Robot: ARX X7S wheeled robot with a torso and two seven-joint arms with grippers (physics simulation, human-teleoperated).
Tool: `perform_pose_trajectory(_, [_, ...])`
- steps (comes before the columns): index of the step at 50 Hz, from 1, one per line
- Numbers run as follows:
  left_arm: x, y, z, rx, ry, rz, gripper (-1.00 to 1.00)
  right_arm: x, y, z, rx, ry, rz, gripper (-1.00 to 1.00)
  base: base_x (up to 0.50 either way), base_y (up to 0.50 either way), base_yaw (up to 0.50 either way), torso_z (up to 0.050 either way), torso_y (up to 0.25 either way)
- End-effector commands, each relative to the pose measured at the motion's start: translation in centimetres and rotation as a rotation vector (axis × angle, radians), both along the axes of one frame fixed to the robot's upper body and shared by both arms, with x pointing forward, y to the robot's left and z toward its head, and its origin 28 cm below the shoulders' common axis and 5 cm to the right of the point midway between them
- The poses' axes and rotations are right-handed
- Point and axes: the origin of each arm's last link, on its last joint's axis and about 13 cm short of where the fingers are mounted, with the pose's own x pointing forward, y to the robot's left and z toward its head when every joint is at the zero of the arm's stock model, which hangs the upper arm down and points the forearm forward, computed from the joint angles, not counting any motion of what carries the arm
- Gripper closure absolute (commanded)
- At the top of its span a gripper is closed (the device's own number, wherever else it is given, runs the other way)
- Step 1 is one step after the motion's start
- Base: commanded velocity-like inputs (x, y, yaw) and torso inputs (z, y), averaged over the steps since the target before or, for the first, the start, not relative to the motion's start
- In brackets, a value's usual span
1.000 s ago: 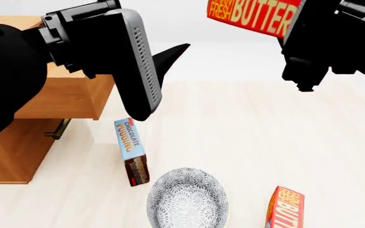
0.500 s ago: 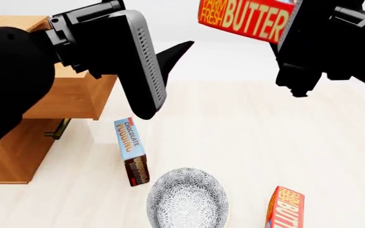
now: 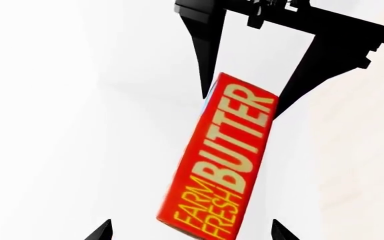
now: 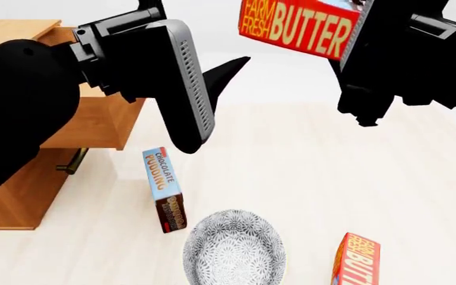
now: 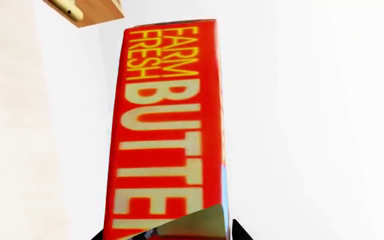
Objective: Put the butter at the front in the top drawer of the cabinet and close it.
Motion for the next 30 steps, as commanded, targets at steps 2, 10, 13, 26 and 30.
perform_pose_trajectory(2, [0.21, -0.23, -0.44, 0.001, 0.014, -0.012, -1.0, -0.66, 0.04, 1.84, -0.017, -0.149, -0.003, 1.0, 0.0, 0.0, 0.0, 0.0, 0.0])
perform_pose_trajectory(10, [0.3, -0.35, -0.5, 0.002, 0.016, -0.017, -1.0, -0.75, 0.12, 1.73, -0.017, -0.145, 0.006, 1.0, 0.0, 0.0, 0.0, 0.001, 0.001])
perform_pose_trajectory(13, [0.33, -0.38, -0.47, 0.003, 0.015, -0.018, -1.0, -0.77, 0.14, 1.67, -0.018, -0.143, 0.009, 1.0, 0.0, 0.0, 0.0, 0.0, 0.003])
perform_pose_trajectory(26, [0.44, -0.33, -0.15, 0.013, 0.007, -0.014, -1.0, -1.03, 0.22, 1.82, -0.021, -0.142, 0.024, 1.0, 0.0, 0.0, 0.0, 0.0, 0.001])
perform_pose_trajectory(30, [0.51, -0.34, -0.16, 0.014, 0.006, -0.013, -1.0, -1.12, 0.26, 1.84, -0.02, -0.142, 0.029, 1.0, 0.0, 0.0, 0.0, 0.0, 0.003])
